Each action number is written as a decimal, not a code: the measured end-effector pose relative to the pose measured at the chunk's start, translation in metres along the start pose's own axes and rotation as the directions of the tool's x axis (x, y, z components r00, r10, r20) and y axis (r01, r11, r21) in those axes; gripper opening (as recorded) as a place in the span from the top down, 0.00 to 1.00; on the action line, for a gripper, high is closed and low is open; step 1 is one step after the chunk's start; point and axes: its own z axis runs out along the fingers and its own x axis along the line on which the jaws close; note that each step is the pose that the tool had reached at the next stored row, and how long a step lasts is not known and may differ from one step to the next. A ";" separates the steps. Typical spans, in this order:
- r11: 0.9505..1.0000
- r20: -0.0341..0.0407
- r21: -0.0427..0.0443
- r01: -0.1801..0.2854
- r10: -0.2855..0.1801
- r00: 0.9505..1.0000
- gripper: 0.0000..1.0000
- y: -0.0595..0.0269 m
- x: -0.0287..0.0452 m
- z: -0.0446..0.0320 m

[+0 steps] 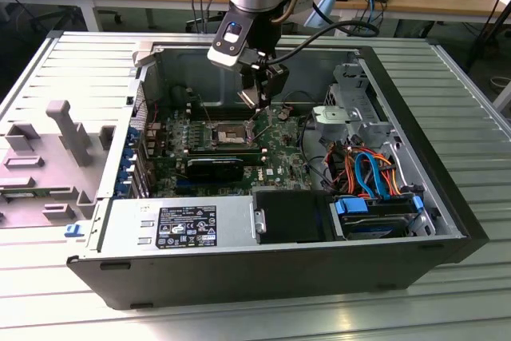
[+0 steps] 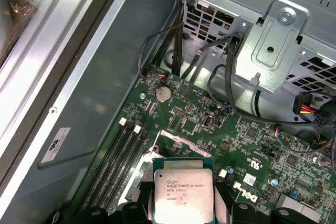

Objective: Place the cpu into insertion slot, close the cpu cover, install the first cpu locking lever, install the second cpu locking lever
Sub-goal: 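Place the cpu into insertion slot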

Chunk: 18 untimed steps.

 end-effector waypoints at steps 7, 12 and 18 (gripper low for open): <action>1.000 0.000 0.000 0.000 0.000 1.000 0.46 0.0000 0.0000 -0.0001; 1.000 0.000 0.000 -0.002 0.002 1.000 0.46 0.0000 0.0000 0.0000; 1.000 0.002 0.000 -0.025 0.025 1.000 0.46 0.0000 0.0000 0.0001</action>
